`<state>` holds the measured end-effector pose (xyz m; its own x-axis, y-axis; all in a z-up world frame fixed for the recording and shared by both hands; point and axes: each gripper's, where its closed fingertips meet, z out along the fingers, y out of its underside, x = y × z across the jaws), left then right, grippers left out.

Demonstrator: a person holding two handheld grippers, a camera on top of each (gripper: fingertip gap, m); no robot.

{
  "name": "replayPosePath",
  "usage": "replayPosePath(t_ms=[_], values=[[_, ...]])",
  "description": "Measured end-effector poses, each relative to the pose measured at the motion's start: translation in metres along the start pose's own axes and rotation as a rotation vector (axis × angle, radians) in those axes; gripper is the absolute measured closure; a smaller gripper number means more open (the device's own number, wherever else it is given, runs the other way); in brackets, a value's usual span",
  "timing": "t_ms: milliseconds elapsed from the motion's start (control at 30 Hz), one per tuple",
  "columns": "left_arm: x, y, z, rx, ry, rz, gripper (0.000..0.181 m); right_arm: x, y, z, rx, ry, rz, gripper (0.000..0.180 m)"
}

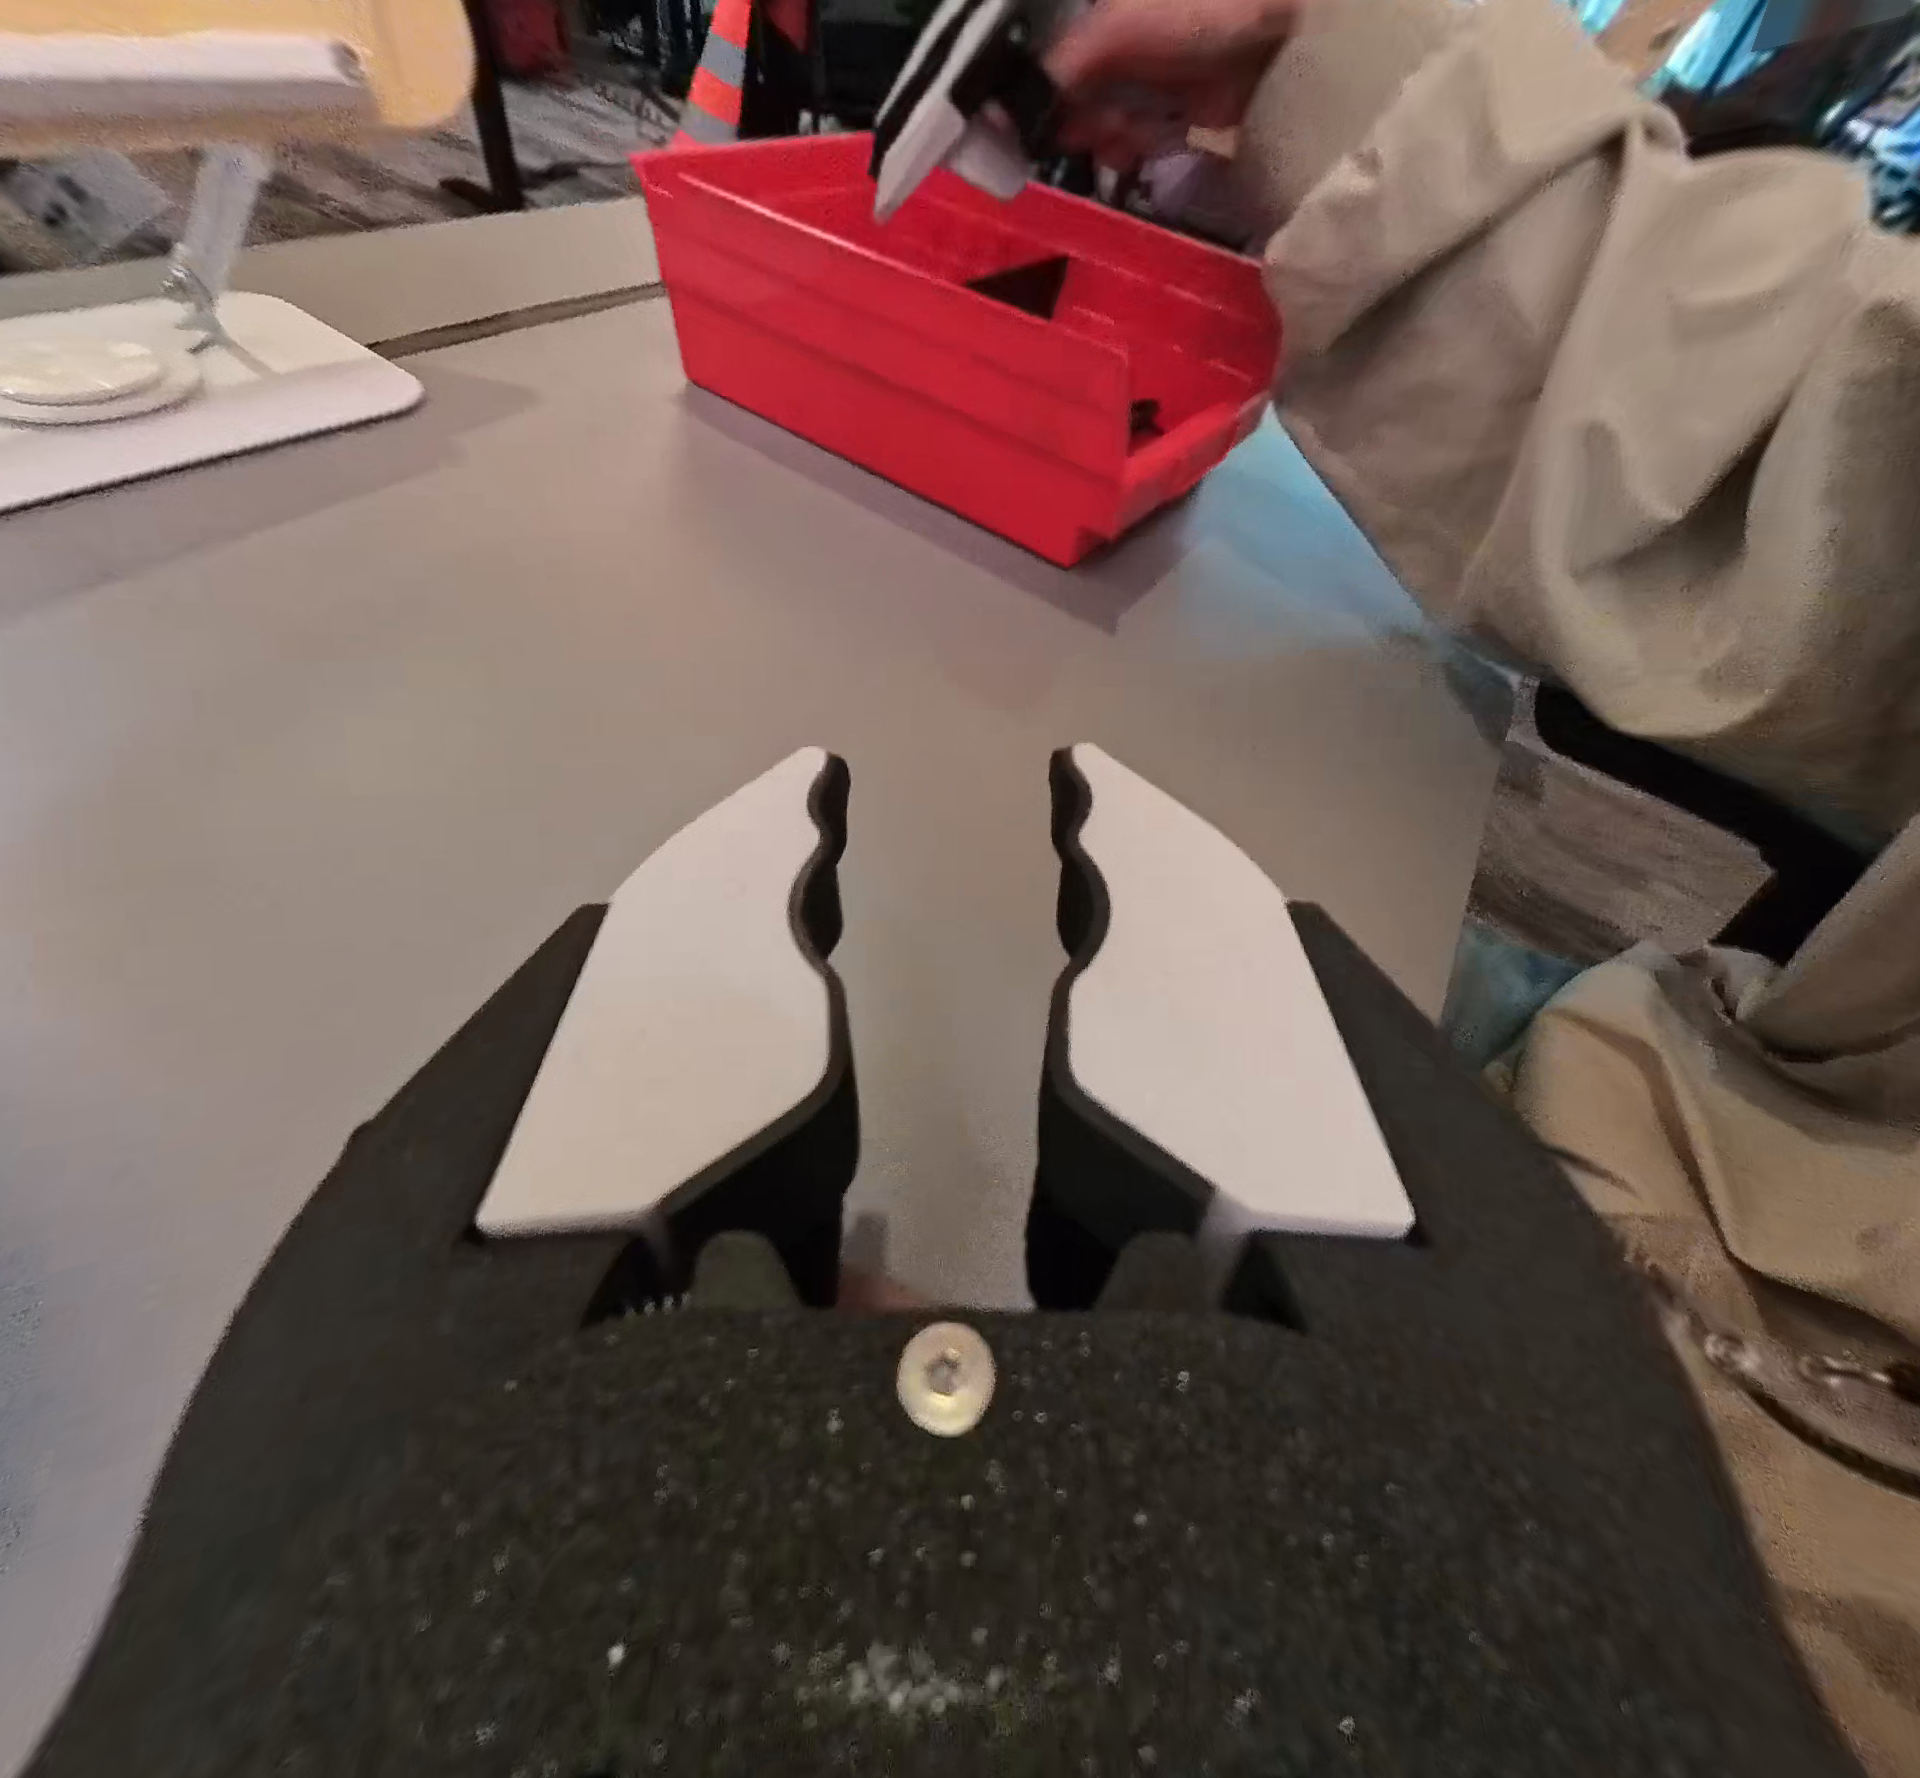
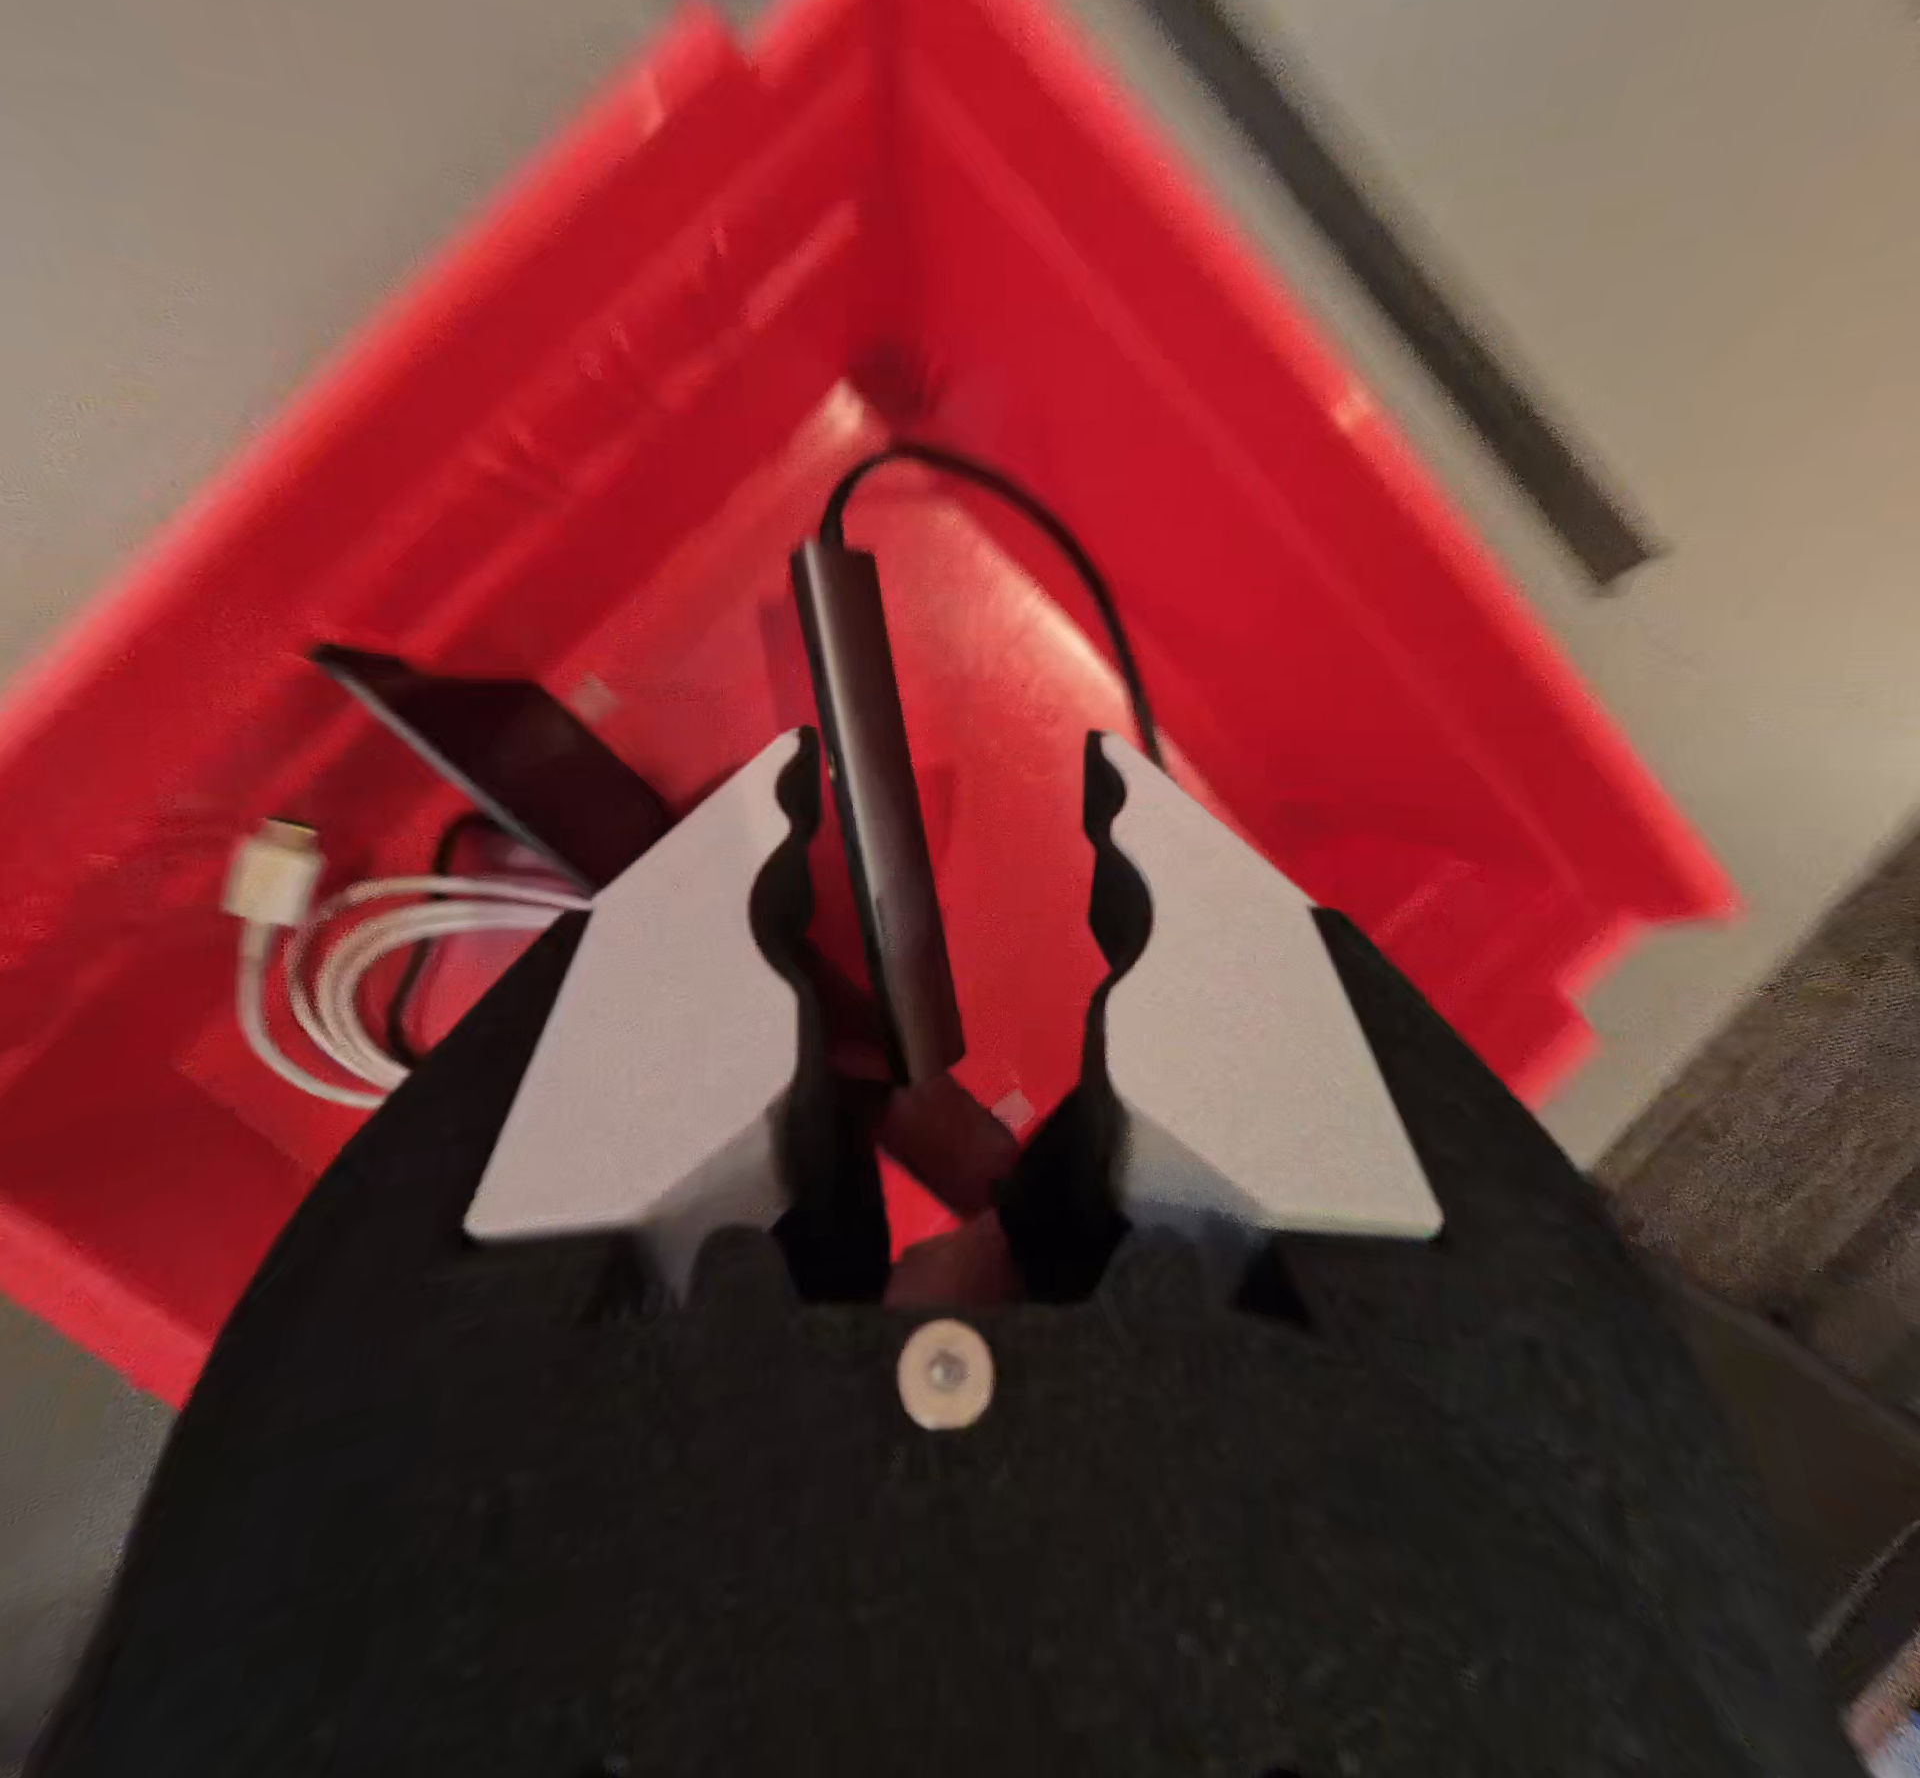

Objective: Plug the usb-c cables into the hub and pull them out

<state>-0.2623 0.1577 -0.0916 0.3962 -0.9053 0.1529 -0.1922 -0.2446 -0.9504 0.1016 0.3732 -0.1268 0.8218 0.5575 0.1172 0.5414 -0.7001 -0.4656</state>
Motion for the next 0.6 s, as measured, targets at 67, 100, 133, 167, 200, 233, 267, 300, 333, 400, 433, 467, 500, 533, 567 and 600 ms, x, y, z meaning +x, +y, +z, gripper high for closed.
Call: replayPosePath(t_ms=[67,100,133,167,200,233,267,300,333,400,433,467,500,533,567,600], values=[[-0.017,-0.022,-0.02,0.031,-0.046,-0.031,0.144,-0.011,-0.025,-0.049,0.227,0.068,0.057,0.13],[-0.029,-0.033,-0.031,0.041,-0.071,-0.055,0.144,-0.023,-0.033,-0.074,0.336,0.076,0.091,0.13],[-0.043,-0.042,-0.044,0.033,-0.087,-0.084,0.144,-0.038,-0.039,-0.097,0.439,0.069,0.121,0.13],[-0.059,-0.047,-0.055,0.003,-0.106,-0.12,0.144,-0.057,-0.043,-0.116,0.536,0.047,0.147,0.129],[-0.078,-0.049,-0.066,-0.048,-0.125,-0.156,0.144,-0.08,-0.045,-0.131,0.621,0.002,0.172,0.13],[-0.099,-0.048,-0.076,-0.122,-0.144,-0.184,0.144,-0.109,-0.045,-0.14,0.688,-0.082,0.181,0.129],[-0.124,-0.045,-0.085,-0.207,-0.181,-0.197,0.144,-0.14,-0.042,-0.145,0.724,-0.175,0.174,0.128],[-0.154,-0.044,-0.093,-0.278,-0.24,-0.192,0.144,-0.169,-0.038,-0.147,0.75,-0.247,0.165,0.128],[-0.185,-0.046,-0.099,-0.323,-0.296,-0.169,0.143,-0.197,-0.035,-0.146,0.788,-0.31,0.158,0.128],[-0.243,-0.047,-0.099,-0.423,-0.348,-0.116,0.138,-0.257,-0.025,-0.138,0.824,-0.46,0.12,0.128],[-0.27,-0.041,-0.096,-0.508,-0.362,-0.085,0.132,-0.284,-0.021,-0.133,0.838,-0.527,0.113,0.127],[-0.296,-0.036,-0.091,-0.588,-0.372,-0.046,0.128,-0.311,-0.017,-0.127,0.845,-0.6,0.097,0.127],[-0.318,-0.03,-0.084,-0.644,-0.372,-0.021,0.128,-0.334,-0.014,-0.123,0.857,-0.674,0.091,0.127],[-0.332,-0.022,-0.074,-0.689,-0.343,-0.026,0.127,-0.353,-0.011,-0.12,0.857,-0.741,0.092,0.127],[-0.341,-0.013,-0.064,-0.735,-0.298,-0.044,0.127,-0.368,-0.007,-0.115,0.834,-0.787,0.084,0.127],[-0.349,-0.004,-0.055,-0.785,-0.269,-0.055,0.126,-0.378,-0.004,-0.11,0.807,-0.811,0.075,0.127]])
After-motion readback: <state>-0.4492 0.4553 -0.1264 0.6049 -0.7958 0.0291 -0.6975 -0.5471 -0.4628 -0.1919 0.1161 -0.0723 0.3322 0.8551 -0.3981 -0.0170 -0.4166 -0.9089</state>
